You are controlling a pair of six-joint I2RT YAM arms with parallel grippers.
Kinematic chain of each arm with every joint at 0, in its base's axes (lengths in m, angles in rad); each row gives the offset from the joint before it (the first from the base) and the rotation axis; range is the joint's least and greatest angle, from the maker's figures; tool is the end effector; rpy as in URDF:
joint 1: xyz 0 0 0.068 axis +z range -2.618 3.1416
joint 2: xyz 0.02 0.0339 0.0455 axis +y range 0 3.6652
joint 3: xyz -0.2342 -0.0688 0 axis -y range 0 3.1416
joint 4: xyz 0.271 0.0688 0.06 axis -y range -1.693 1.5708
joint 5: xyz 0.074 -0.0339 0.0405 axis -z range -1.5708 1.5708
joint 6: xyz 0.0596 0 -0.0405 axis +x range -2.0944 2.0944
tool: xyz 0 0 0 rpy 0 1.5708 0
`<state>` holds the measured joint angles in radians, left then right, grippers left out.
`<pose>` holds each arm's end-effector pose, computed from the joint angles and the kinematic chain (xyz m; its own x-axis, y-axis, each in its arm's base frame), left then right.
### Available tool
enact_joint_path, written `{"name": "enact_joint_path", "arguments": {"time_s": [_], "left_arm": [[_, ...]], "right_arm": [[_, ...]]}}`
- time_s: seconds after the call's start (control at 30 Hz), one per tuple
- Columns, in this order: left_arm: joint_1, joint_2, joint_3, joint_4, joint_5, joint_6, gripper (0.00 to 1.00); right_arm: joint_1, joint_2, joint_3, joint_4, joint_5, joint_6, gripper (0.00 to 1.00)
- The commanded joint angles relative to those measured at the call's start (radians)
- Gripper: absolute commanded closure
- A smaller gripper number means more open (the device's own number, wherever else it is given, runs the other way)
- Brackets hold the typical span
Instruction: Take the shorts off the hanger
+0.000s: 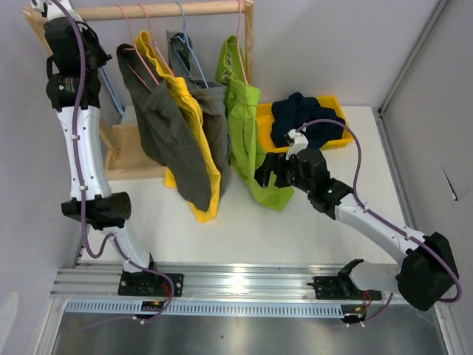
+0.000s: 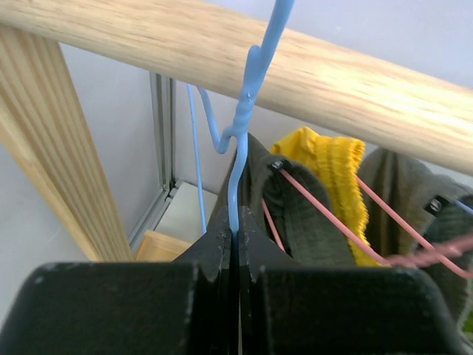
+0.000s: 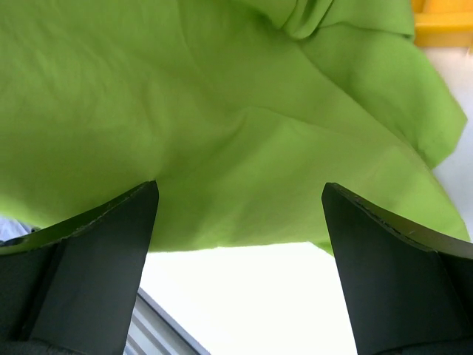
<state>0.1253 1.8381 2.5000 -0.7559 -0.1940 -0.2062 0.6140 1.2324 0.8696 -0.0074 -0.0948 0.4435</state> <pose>0.3862 0.0602 0.5408 -0.0271 -0.2059 -0.9782 -0.3255 0.9270 -0.1861 0.2756 0.2012 0.2461 -0.5442 0.1391 -0.8274 -0.4563 0.7785 0.4310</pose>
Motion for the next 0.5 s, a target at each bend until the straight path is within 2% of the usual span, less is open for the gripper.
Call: {"name": "enact_joint_path", "arguments": {"time_s": [0.0,0.23,0.47], "left_arm": [[0.059,0.052,0.049,0.049,0.050,-0.028,1.00],[0.082,0.090,0.045,0.023,0.050,-0.055,1.00],[0.091,0.064,-0.039,0.027,0.051,-0.073,1.00]], "right_arm": [[0.059,-0.048,0.025,-0.038,0.084,-0.023,0.01],[0.153,-0.039,0.048,-0.077,0.170,-0.014,0.01],[0.214,-0.036,0.085,-0.118,0.217,-0.025,0.01]]}}
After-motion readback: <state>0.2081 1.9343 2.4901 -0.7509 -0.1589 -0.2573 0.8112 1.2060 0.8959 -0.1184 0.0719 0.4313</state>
